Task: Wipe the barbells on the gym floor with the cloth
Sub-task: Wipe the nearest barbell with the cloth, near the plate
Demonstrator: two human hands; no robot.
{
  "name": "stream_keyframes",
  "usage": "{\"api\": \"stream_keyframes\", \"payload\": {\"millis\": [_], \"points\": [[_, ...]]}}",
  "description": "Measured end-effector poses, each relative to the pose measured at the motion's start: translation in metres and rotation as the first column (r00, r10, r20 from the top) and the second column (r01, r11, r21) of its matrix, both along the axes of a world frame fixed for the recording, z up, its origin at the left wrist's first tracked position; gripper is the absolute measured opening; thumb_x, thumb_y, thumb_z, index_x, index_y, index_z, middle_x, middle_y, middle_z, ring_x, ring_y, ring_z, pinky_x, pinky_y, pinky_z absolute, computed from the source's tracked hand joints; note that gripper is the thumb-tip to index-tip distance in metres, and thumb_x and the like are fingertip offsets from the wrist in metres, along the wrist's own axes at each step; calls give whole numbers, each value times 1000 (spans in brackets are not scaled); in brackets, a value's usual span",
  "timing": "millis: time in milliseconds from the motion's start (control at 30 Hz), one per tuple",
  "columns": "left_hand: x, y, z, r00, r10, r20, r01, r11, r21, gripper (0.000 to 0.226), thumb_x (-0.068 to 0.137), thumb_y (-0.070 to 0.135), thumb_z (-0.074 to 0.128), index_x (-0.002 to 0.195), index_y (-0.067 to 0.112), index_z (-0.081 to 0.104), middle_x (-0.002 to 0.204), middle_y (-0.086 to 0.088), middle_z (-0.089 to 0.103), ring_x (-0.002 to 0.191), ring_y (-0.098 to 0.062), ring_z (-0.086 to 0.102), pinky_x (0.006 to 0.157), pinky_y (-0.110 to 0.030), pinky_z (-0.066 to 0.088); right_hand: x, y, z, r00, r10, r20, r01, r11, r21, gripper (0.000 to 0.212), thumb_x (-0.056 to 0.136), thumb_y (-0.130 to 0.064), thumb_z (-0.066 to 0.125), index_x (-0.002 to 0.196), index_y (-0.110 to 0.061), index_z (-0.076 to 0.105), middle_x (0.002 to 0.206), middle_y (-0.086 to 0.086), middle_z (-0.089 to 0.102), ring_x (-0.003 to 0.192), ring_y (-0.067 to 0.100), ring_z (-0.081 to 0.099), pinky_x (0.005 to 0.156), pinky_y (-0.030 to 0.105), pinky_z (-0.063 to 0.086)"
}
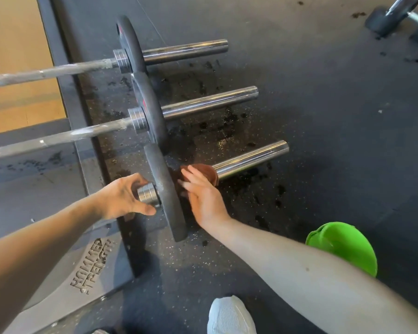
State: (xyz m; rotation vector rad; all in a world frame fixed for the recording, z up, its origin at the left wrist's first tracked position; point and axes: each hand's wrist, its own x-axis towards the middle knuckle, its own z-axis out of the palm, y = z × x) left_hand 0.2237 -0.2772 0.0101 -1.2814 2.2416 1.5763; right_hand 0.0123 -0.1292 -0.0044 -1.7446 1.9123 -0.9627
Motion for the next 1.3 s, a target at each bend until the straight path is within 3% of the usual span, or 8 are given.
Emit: {"api": "stream_keyframes", "payload": {"millis": [200, 400, 533, 667, 833, 1000, 1100, 1300], "points": [[1, -5, 2, 1000, 12, 24, -14, 996, 88, 85, 42, 65, 96, 109, 27, 60, 94, 4, 67, 83, -16, 63, 87, -44, 50, -89, 19, 16, 979, -203, 6, 201, 975, 96, 34, 98, 1, 60, 129, -10, 68, 151, -7, 49, 141, -5, 37, 121, 18, 24], [1, 13, 3, 998, -12, 54, 14, 1000, -26, 98, 62, 60, 88, 142, 29, 43, 132, 4, 58, 114, -13, 60, 98, -27, 47, -159, 19, 26, 745, -668, 3, 654, 731, 194, 31, 103, -6, 54, 130, -14, 69, 151, -8, 51, 148, 7, 35, 126, 37, 23], [8, 31, -1, 1000, -2, 1, 2, 964, -264, 98, 67, 53, 89, 145, 24, 38, 142, 2, 53, 127, -18, 55, 110, -37, 45, -78, 18, 21, 842, -533, 81, 504, 832, 232, 35, 106, -12, 51, 138, -17, 64, 151, -13, 50, 140, 3, 44, 122, 30, 31], [9, 44, -4, 997, -26, 70, 54, 898, -437, 110, 63, 54, 90, 150, 18, 34, 145, -4, 52, 130, -22, 55, 109, -39, 48, 22, 12, 10, 788, -302, 537, 214, 952, 220, 46, 99, 5, 46, 140, -12, 56, 141, 1, 61, 129, 13, 58, 108, 31, 46], [9, 40, -6, 999, -34, 21, 40, 878, -476, 96, 68, 42, 92, 147, 18, 43, 135, -4, 61, 117, -23, 63, 101, -36, 52, -16, 11, 16, 933, -99, 346, 59, 991, 122, 30, 99, 4, 55, 122, -4, 72, 152, 4, 53, 139, -1, 42, 119, 20, 29], [4, 33, -12, 997, -34, 74, 59, 923, -380, 79, 73, 16, 91, 140, 17, 50, 128, 2, 60, 109, -14, 65, 96, -16, 47, -109, 18, 25, 882, -385, 270, 356, 922, 151, 30, 103, -5, 55, 125, -14, 72, 143, -23, 50, 124, -24, 42, 110, 8, 35], [-2, 22, -7, 995, -83, 57, 97, 949, -300, 60, 74, 0, 86, 119, 25, 54, 118, 9, 58, 90, 1, 68, 78, -12, 52, -156, 15, 29, 804, -574, 157, 550, 817, 172, 31, 104, -8, 53, 130, -15, 69, 151, -16, 48, 130, -10, 43, 83, -7, 38], [2, -3, 2, 997, 1, 73, -2, 1000, 16, 97, 37, 66, 95, 119, 32, 58, 107, 4, 71, 98, -19, 69, 98, -45, 52, -162, 5, 15, 765, -636, -105, 645, 752, 136, 29, 105, -15, 54, 126, -23, 72, 149, -19, 50, 140, 9, 48, 106, 46, 52]]}}
